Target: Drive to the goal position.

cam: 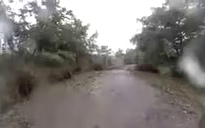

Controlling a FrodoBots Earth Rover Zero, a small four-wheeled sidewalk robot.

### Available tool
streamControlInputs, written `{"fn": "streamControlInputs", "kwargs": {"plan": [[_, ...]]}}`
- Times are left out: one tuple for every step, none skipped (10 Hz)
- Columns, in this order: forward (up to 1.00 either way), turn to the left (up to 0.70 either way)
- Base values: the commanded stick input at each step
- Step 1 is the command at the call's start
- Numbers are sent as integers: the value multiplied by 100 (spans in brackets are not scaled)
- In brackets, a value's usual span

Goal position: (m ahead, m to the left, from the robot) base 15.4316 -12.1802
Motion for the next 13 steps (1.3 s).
{"fn": "streamControlInputs", "kwargs": {"plan": [[85,0],[85,0],[85,0],[85,0],[85,0],[85,0],[85,0],[85,0],[85,0],[85,0],[85,0],[85,0],[85,0]]}}
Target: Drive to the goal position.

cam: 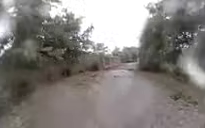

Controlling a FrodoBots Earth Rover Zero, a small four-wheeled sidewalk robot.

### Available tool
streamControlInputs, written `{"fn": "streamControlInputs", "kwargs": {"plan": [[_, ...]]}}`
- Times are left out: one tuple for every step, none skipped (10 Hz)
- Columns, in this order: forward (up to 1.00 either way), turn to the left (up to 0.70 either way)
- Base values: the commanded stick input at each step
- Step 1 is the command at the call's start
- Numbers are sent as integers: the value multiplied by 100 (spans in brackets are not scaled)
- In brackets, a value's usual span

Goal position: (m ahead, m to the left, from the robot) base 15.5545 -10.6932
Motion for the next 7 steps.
{"fn": "streamControlInputs", "kwargs": {"plan": [[85,0],[85,0],[85,0],[85,0],[85,0],[85,0],[85,0]]}}
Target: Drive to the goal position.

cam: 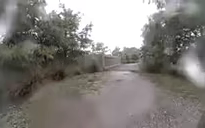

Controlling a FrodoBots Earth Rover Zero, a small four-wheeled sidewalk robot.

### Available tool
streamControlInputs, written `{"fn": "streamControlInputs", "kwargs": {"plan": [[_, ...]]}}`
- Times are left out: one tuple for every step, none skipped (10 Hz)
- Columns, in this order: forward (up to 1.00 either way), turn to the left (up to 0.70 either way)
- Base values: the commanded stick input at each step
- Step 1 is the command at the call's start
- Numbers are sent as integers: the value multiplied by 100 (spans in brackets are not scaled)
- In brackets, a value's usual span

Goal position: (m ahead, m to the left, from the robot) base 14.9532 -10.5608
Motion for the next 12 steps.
{"fn": "streamControlInputs", "kwargs": {"plan": [[85,0],[85,0],[85,0],[85,0],[85,0],[85,0],[85,0],[85,0],[85,0],[85,0],[85,-7],[85,-33]]}}
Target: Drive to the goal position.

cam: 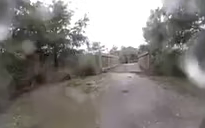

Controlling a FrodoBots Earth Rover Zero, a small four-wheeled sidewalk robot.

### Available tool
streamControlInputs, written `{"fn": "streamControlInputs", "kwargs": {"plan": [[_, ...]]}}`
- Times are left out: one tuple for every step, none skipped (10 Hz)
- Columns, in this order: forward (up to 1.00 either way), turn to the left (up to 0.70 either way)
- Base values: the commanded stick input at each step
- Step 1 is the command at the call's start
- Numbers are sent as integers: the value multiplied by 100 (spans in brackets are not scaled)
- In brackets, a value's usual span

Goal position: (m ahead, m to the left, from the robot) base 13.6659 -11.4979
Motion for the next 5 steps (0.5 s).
{"fn": "streamControlInputs", "kwargs": {"plan": [[85,-33],[85,-27],[85,-5],[85,0],[85,-24]]}}
